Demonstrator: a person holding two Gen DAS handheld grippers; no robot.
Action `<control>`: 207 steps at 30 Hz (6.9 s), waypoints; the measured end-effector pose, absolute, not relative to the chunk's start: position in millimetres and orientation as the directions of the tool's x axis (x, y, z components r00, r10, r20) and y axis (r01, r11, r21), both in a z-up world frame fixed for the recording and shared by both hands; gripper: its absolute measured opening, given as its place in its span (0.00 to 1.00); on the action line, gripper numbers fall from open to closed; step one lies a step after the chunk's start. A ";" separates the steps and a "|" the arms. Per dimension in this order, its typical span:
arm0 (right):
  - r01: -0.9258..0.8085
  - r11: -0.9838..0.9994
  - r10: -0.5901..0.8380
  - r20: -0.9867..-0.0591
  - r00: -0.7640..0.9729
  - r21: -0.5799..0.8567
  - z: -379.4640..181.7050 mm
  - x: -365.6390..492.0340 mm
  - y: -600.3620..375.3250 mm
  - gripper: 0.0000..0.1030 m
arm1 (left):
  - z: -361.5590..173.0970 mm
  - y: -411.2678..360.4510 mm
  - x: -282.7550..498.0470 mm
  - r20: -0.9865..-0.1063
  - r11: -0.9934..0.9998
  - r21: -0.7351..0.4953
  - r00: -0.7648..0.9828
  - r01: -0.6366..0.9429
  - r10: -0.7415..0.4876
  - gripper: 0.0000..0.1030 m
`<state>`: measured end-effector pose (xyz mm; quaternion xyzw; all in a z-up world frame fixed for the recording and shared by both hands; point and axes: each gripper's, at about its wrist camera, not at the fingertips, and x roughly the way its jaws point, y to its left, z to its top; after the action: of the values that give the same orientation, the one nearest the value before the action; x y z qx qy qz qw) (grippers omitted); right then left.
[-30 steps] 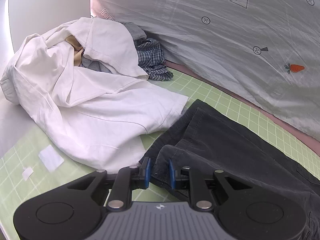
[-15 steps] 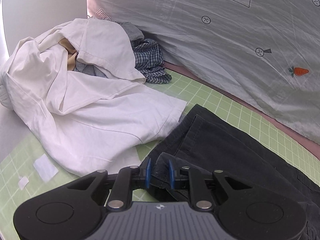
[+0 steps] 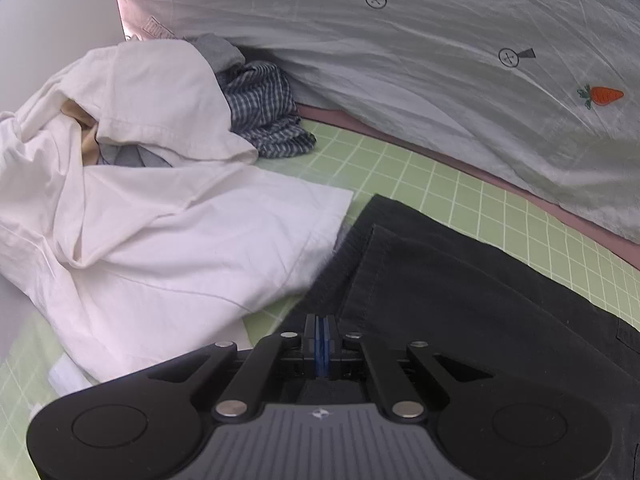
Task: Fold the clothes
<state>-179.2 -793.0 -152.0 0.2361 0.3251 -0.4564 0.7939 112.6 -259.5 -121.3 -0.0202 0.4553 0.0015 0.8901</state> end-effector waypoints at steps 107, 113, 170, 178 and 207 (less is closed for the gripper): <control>0.743 0.189 -0.343 -0.666 0.663 0.642 -178.8 -238.1 -759.2 0.34 | -190.6 -194.6 49.5 -0.782 0.721 -0.586 0.492 -0.369 -0.384 0.07; 0.716 0.228 -0.360 -0.627 0.691 0.660 -166.0 -241.9 -755.0 0.13 | -153.6 -181.5 35.4 -0.746 0.717 -0.607 0.559 -0.343 -0.363 0.04; 0.856 0.484 -0.553 -0.695 0.459 0.180 -174.0 -81.0 -791.9 0.41 | -165.5 -354.2 243.6 -0.726 0.963 -0.264 0.645 0.059 -0.239 0.40; 0.869 0.464 -0.560 -0.702 0.440 0.175 -176.9 -78.4 -791.1 0.41 | -157.1 -369.2 244.6 -0.652 0.909 -0.399 0.659 0.123 -0.375 0.44; 0.886 0.433 -0.567 -0.714 0.411 0.166 -181.4 -73.9 -791.0 0.41 | -178.4 -433.1 262.9 -0.770 0.955 -0.247 0.564 0.166 -0.297 0.32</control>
<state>-73.9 -791.0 -181.4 0.2730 0.2924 -0.4572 0.7944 262.9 -433.1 -178.4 -0.0730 0.4480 -0.1315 0.8813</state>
